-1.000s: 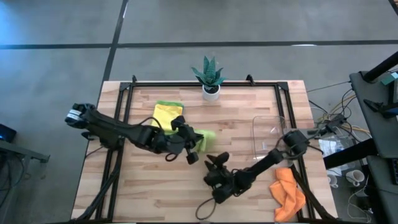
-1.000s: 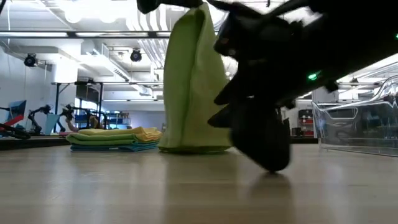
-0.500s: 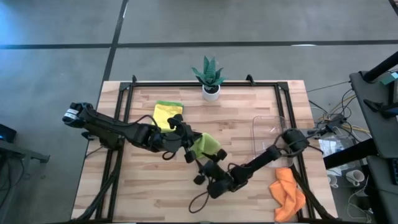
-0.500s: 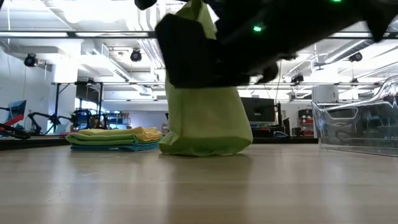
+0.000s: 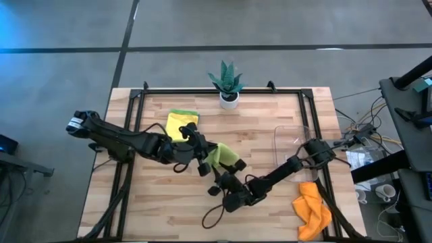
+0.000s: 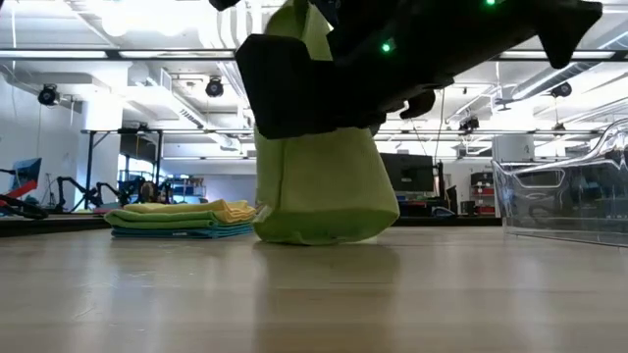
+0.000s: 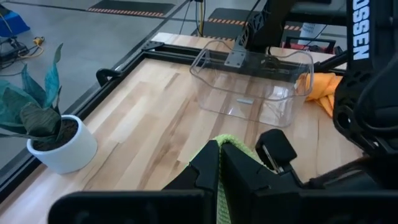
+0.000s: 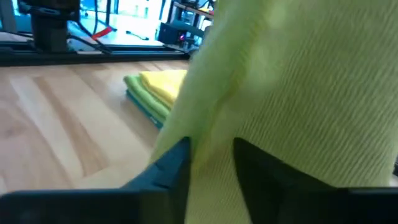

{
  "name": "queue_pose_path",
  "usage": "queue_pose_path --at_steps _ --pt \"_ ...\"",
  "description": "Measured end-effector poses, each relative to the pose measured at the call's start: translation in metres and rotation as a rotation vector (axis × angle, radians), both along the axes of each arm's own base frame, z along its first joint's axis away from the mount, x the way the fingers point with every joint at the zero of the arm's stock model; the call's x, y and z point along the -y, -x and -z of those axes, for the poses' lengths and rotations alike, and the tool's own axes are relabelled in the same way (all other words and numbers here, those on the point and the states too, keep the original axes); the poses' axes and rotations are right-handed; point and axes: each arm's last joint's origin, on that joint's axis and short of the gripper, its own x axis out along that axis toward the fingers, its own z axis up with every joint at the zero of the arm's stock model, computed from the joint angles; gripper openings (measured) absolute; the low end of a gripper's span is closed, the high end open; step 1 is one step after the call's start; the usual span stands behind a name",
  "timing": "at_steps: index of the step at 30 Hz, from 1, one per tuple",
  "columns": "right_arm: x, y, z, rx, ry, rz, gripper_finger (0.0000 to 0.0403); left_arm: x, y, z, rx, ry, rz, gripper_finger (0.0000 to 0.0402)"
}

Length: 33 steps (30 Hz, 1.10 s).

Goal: Fold microfiber towels
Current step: Fold the light green towel on the table

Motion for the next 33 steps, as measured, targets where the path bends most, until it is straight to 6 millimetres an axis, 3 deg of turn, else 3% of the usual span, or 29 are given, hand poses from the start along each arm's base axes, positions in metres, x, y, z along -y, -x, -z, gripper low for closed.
queue_pose_path --at_steps 4,11,15,20,24,28,31,33 --pt "0.001 0.001 -0.005 -0.020 0.014 -0.002 0.0028 0.001 0.008 -0.004 -0.009 -0.002 0.011 0.0000" --pt "-0.002 0.022 -0.043 -0.162 0.011 -0.114 0.0009 0.004 0.022 -0.009 -0.042 -0.008 0.039 0.0000" --pt "0.001 0.050 -0.078 -0.362 -0.063 -0.301 0.0009 0.006 0.032 -0.011 -0.081 0.007 0.097 0.0000" --pt "0.005 0.095 -0.131 -0.511 -0.213 -0.544 0.0009 0.014 0.045 -0.014 -0.144 0.114 0.318 0.0000" --pt "0.005 0.130 -0.182 -0.487 -0.332 -0.710 0.0009 0.032 0.053 -0.015 -0.168 0.224 0.522 0.0000" --pt "0.004 0.156 -0.239 -0.420 -0.372 -0.795 0.0009 0.044 0.057 -0.024 -0.130 0.306 0.599 0.0000" --pt "0.012 0.166 -0.260 -0.472 -0.322 -0.772 0.0009 0.042 0.058 -0.032 -0.074 0.304 0.591 0.0000" --pt "0.023 0.164 -0.259 -0.527 -0.273 -0.708 0.0009 0.033 0.054 -0.030 -0.058 0.285 0.524 0.0000"
